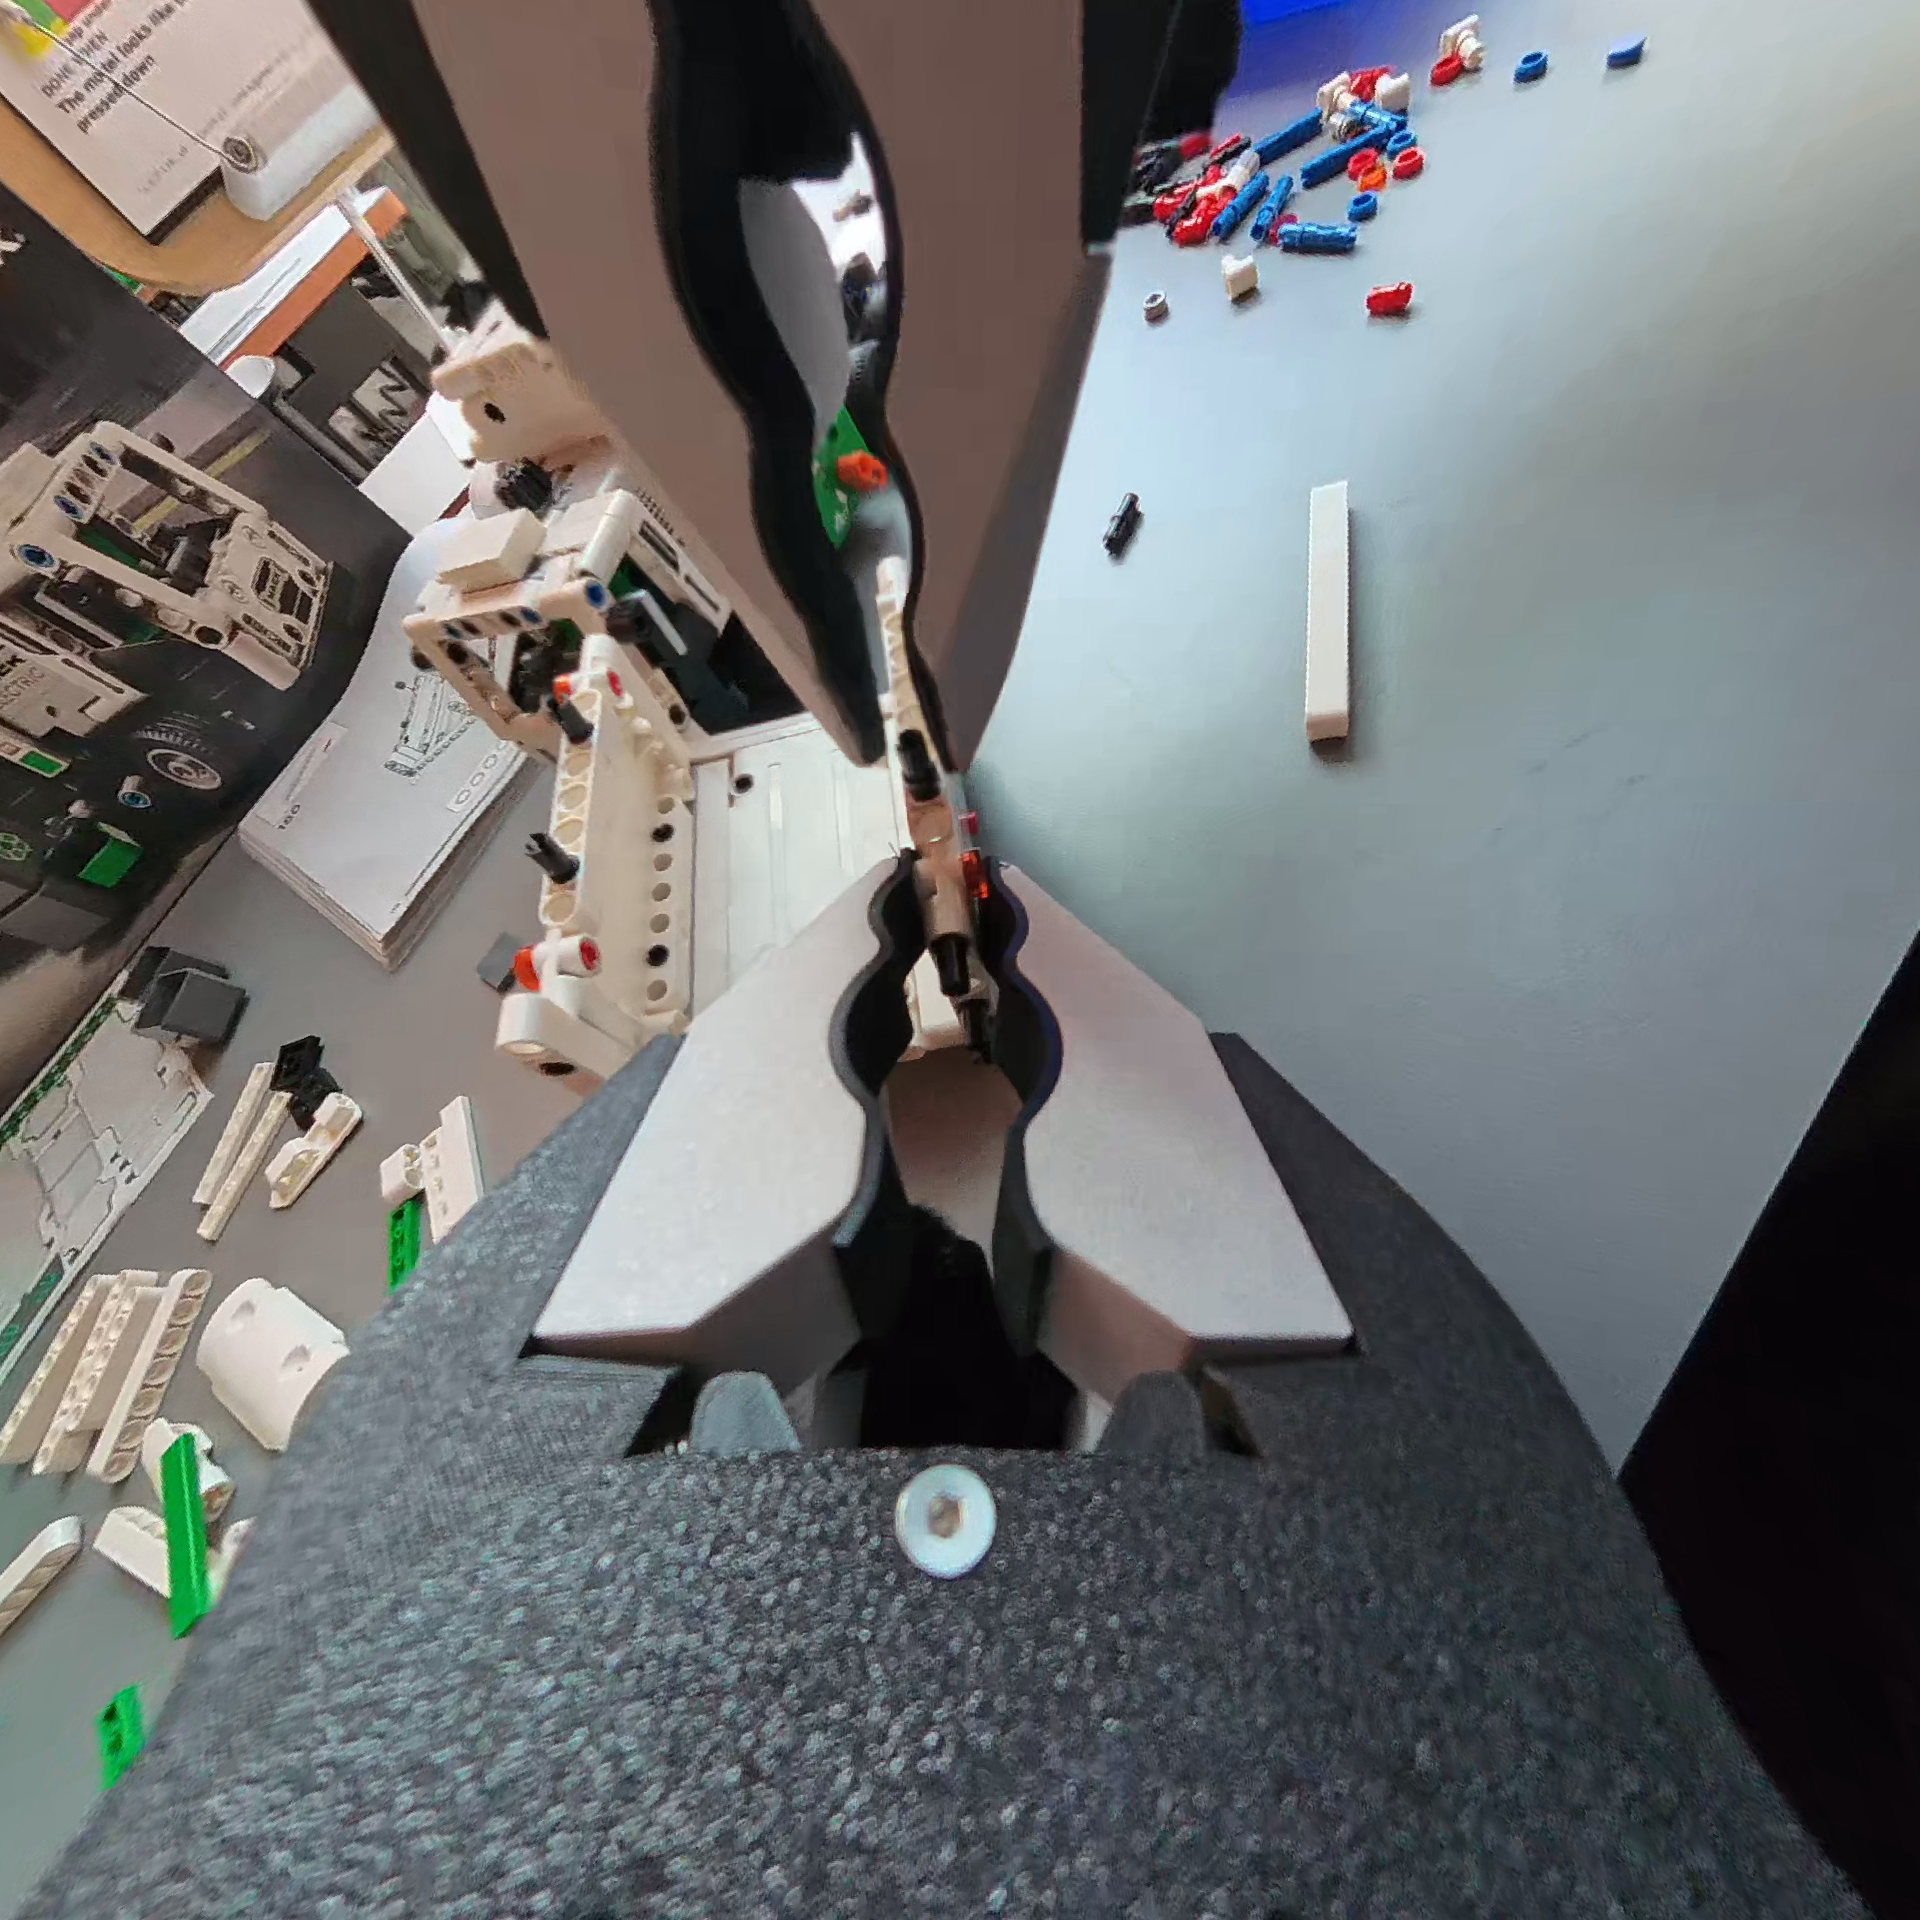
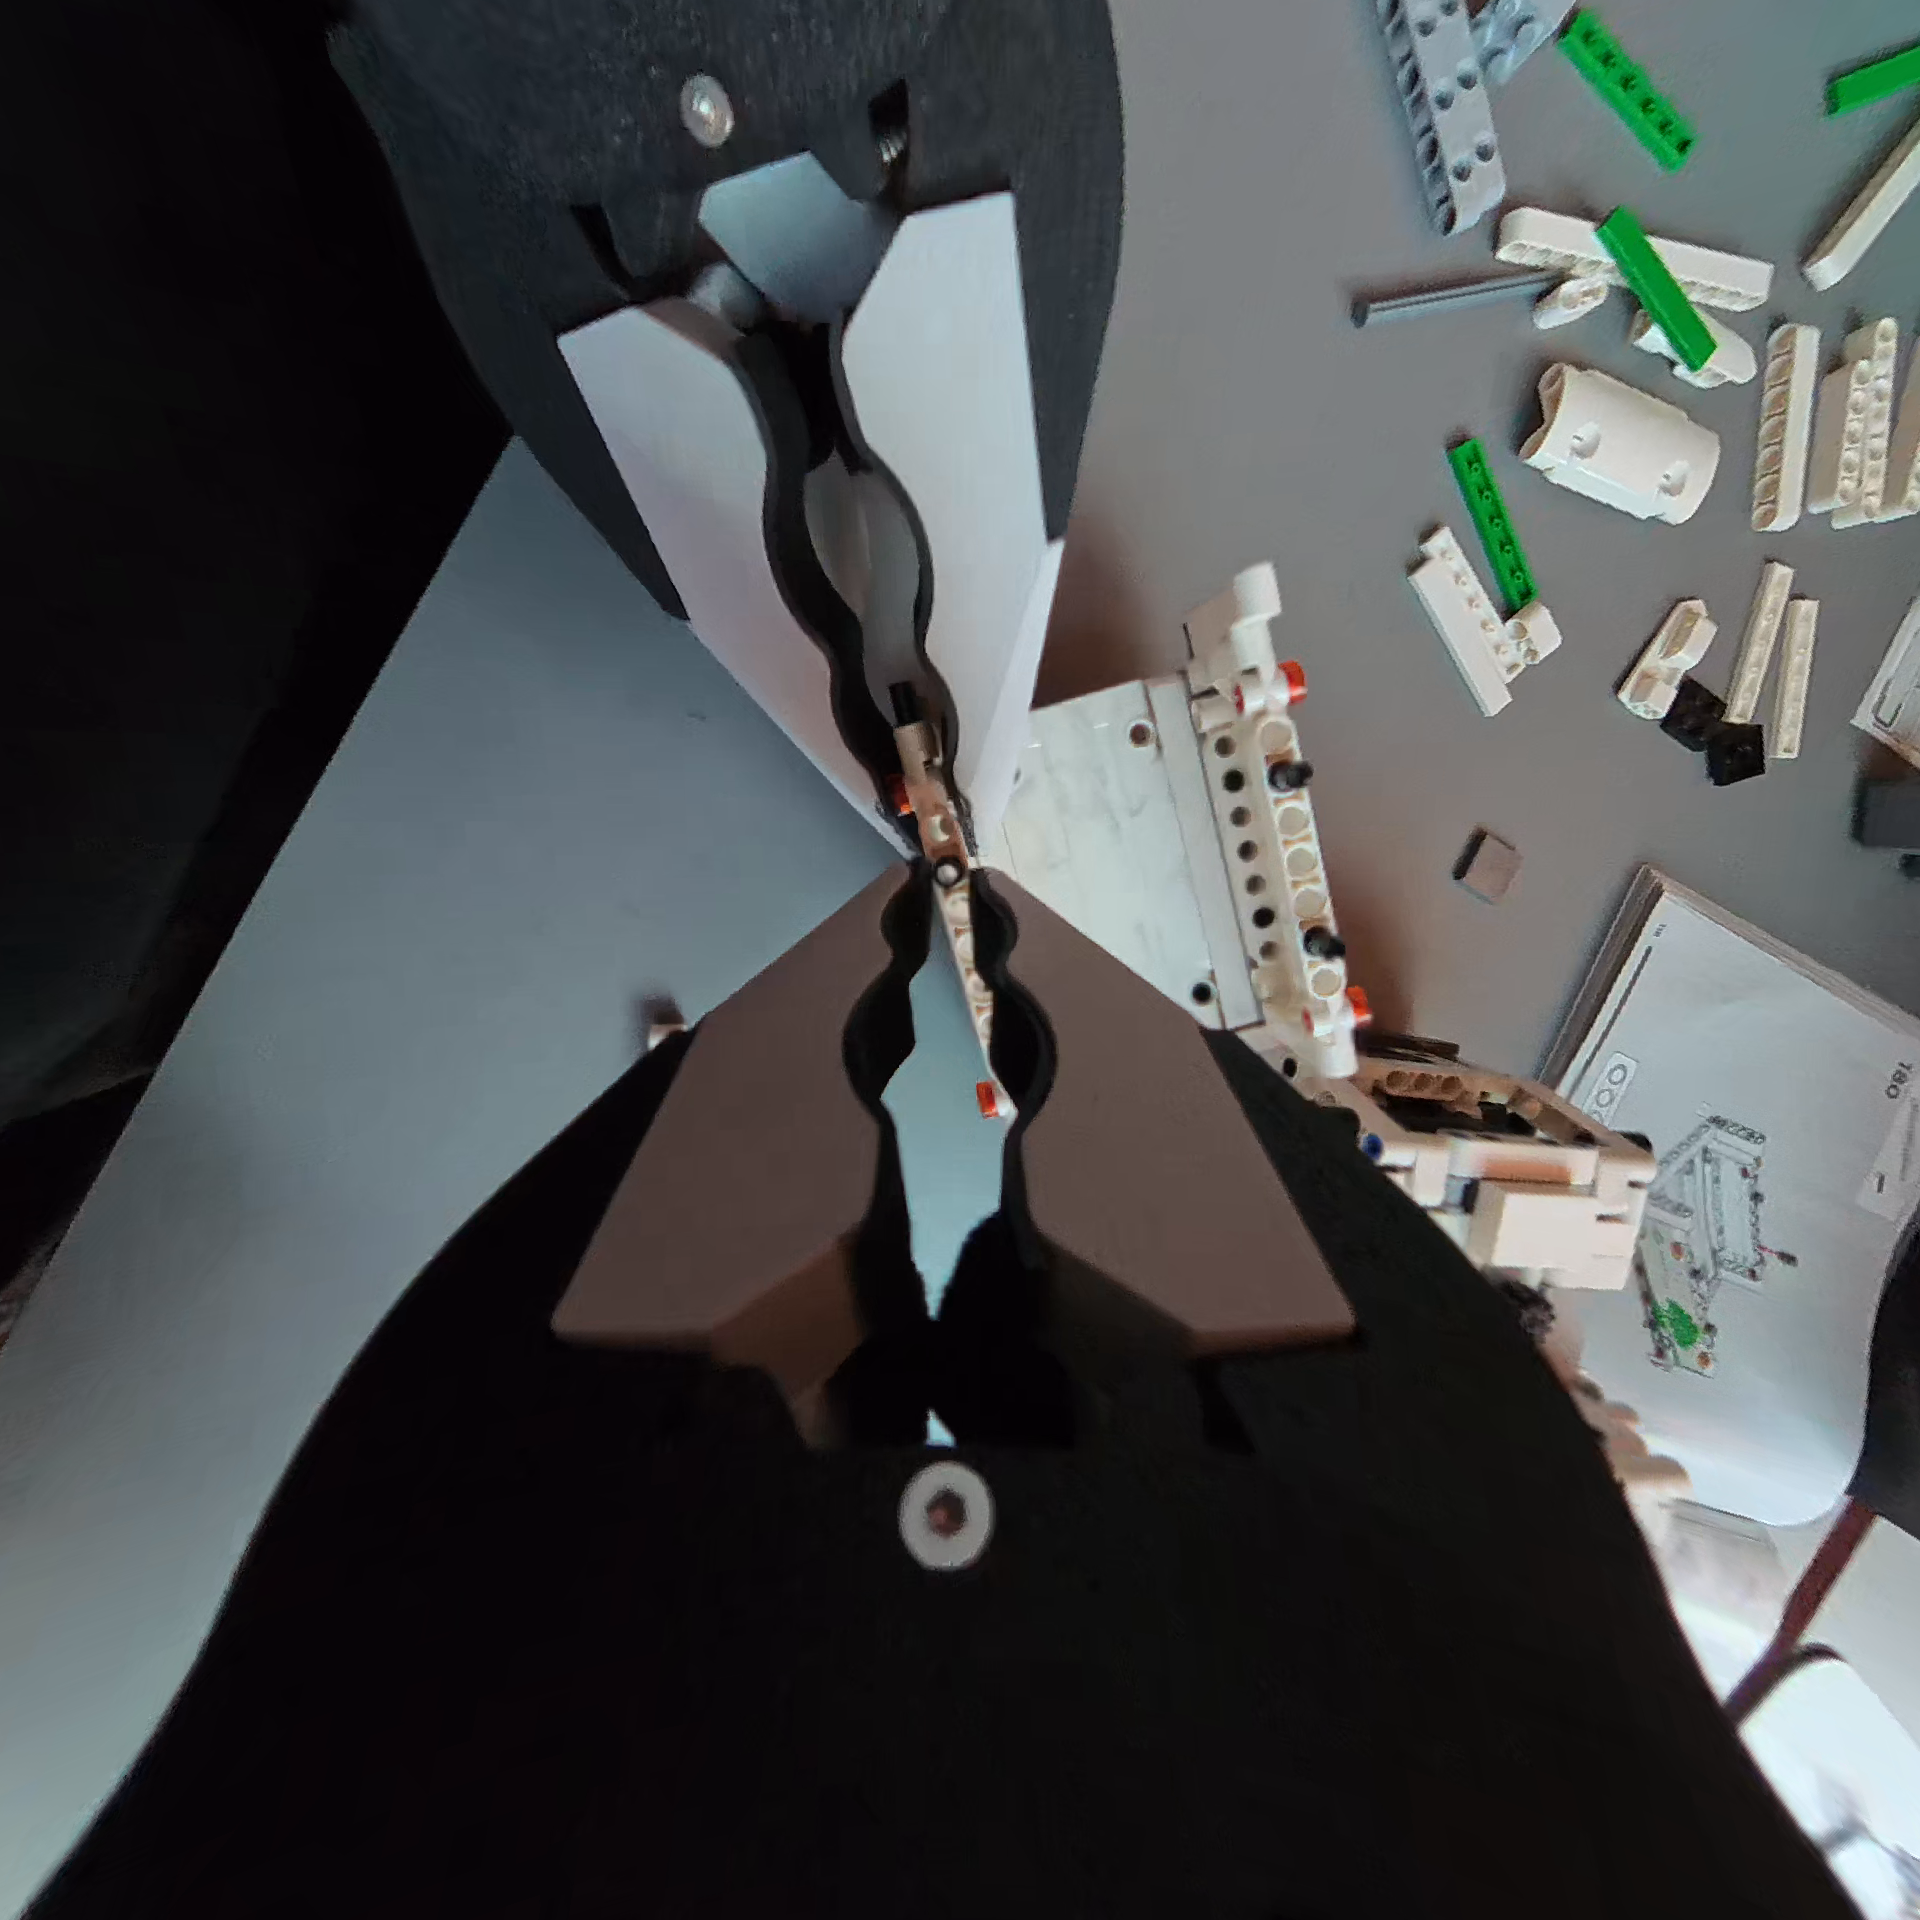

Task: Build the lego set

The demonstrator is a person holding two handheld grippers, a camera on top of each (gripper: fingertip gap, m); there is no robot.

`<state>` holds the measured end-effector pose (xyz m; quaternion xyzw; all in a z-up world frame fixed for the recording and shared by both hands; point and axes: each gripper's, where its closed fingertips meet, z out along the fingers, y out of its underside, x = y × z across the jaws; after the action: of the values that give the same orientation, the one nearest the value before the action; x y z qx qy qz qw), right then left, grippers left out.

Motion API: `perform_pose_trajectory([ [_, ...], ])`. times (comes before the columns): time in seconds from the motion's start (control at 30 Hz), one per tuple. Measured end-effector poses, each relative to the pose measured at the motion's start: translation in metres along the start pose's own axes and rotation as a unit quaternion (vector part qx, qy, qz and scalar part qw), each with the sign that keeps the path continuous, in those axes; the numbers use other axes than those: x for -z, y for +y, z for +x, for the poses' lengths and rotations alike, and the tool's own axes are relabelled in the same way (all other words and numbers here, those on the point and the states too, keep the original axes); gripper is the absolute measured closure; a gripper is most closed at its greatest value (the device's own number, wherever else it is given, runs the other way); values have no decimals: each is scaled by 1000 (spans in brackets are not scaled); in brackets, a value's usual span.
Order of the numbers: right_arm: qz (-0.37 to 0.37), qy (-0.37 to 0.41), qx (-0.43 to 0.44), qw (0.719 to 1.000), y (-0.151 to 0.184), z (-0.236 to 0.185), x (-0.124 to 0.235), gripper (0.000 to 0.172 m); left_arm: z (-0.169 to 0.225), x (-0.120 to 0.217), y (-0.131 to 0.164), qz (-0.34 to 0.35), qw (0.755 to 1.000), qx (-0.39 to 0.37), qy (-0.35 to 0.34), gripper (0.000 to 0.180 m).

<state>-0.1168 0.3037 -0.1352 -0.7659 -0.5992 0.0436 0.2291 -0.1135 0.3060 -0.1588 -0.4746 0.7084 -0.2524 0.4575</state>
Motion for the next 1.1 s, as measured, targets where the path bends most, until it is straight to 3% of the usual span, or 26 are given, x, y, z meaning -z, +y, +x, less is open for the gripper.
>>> perform_pose_trajectory([
  [0.03,13,2,-14,1000,0,1,2,162,0,0,1,-2,1000,1,2,172],
  [0.17,83,28,-40,995,-8,1,12,172,2,-1,2,-7,1000,-5,2,172],
  [0.77,111,15,-92,989,-4,-5,0,172,4,-3,4,-15,1000,-11,9,172],
  [0.93,182,48,-142,972,-5,3,21,171,5,-1,2,-9,1000,0,19,172],
  [1.1,207,65,-251,943,26,4,24,154,6,11,10,-12,998,43,54,171],
])
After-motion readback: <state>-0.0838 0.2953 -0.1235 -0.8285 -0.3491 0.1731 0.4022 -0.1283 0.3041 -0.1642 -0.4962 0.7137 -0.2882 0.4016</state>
